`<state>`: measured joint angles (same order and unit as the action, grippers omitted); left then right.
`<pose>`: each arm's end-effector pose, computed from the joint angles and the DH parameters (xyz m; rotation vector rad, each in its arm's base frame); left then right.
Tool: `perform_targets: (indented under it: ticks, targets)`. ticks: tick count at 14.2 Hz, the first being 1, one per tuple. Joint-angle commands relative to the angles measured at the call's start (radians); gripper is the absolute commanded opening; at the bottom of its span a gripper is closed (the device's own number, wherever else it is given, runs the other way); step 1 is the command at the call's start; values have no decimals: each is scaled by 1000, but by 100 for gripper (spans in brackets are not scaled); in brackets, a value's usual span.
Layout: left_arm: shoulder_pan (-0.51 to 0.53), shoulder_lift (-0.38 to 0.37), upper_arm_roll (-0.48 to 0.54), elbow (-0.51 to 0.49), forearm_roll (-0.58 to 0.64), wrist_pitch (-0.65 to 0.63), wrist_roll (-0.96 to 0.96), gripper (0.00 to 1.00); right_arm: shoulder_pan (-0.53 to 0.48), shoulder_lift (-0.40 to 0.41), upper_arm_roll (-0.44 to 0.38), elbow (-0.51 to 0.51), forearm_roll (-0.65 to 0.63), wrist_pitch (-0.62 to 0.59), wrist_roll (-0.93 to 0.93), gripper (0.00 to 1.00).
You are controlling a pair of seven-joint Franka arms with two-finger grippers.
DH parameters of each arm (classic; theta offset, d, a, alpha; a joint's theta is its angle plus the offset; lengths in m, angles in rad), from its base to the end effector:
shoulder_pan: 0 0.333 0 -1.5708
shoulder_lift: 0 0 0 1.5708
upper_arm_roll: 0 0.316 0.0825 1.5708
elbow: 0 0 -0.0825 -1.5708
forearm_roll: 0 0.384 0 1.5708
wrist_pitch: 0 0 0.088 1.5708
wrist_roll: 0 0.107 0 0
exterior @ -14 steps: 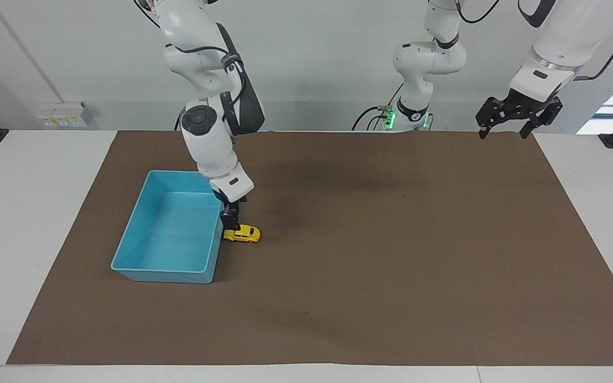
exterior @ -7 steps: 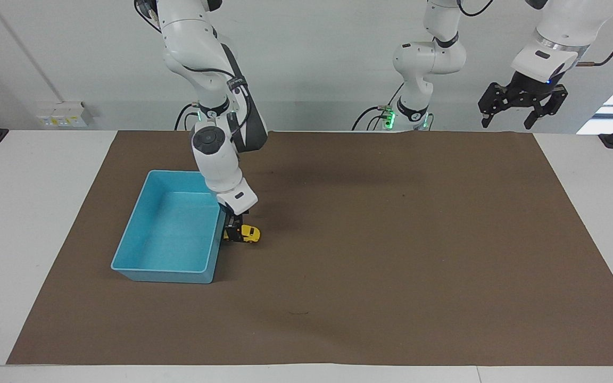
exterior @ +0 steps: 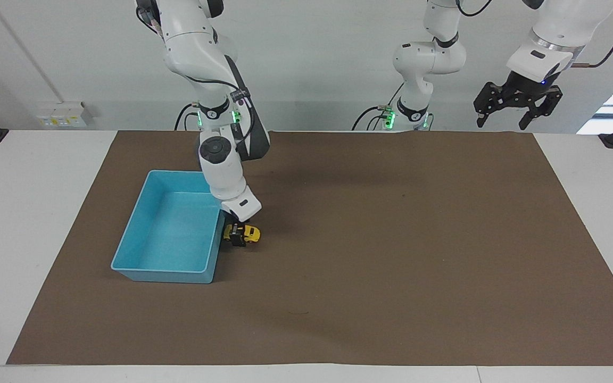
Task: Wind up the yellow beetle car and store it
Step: 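Lower the right gripper onto the yellow car and close it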
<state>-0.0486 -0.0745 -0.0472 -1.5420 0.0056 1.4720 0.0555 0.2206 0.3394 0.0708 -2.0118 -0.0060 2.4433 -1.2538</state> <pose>0.5183 -0.0503 0.6693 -3.1237 0.2357 -0.0072 0.5861 0.1742 0.2940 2.2296 2.1717 0.1423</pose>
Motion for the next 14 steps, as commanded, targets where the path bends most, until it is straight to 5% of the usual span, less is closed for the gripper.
perform_targets:
  ticks: [1, 2, 6, 11, 14]
  targets:
    - [32, -16, -7, -12, -24, -10, -2, 100, 8, 0, 3, 2, -12, 8, -12, 57]
    - [35, -16, -8, -12, -26, -9, -2, 100, 8, 0, 3, 4, -12, 6, -10, 38]
    - [70, -18, -31, -16, -29, -7, -5, 100, 12, 0, 3, 10, -12, 0, -7, 17]
    - [56, -13, -22, -6, -29, -1, -25, 100, 32, 0, 3, 96, -12, -102, 30, 15]
    - [56, -4, -22, -15, -29, 123, -25, 100, 40, 0, 4, 163, -9, -161, 57, 15]
